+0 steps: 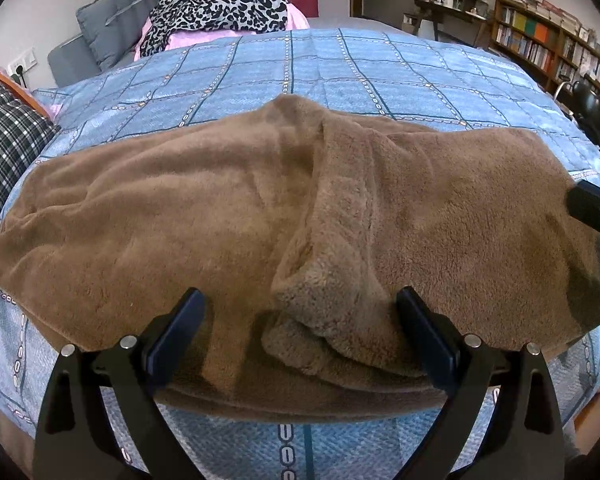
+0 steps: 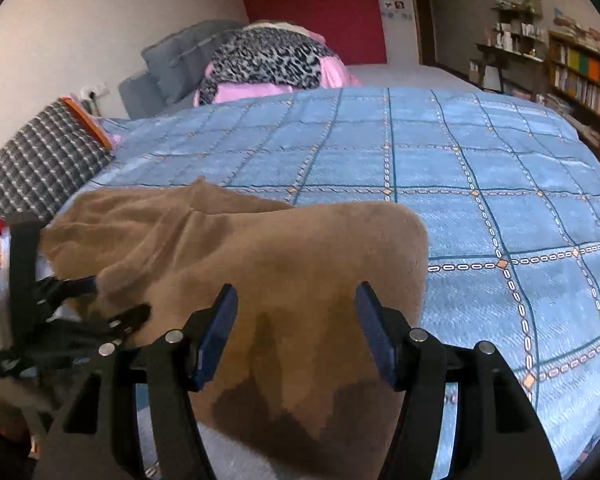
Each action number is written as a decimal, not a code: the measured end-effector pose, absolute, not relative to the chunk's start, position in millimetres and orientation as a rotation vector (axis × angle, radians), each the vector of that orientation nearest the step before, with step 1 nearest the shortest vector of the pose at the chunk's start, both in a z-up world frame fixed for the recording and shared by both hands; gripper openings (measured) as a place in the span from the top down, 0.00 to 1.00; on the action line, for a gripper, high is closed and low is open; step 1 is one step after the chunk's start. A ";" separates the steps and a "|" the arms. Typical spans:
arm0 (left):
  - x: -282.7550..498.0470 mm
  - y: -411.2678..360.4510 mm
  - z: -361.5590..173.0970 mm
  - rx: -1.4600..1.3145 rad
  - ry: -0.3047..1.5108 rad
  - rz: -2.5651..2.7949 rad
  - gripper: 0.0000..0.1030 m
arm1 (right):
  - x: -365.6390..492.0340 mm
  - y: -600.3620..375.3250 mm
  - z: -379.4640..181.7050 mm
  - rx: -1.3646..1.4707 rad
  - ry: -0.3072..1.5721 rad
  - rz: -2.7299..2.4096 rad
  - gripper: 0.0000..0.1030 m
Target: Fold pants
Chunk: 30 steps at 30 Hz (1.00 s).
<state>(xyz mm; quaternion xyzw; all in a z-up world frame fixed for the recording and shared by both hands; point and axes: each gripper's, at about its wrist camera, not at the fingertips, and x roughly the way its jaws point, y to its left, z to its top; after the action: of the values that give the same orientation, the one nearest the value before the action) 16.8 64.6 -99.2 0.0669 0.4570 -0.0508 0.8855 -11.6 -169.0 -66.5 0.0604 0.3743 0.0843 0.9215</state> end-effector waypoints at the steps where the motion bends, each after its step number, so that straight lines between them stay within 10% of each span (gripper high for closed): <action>1: 17.0 64.8 -99.5 0.140 0.951 -0.107 0.05 | -4.1 -169.9 -70.4 0.130 0.782 0.172 0.41; 30: 21.0 63.4 -99.7 0.164 0.946 -0.119 0.05 | 51.2 -170.9 -72.8 0.160 0.910 0.102 0.41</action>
<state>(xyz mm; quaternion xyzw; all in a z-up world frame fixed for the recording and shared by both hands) 21.0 63.4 -99.7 0.0786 0.4550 -0.0571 0.8852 51.2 -170.9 -72.8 0.0771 0.4390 0.0493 0.8938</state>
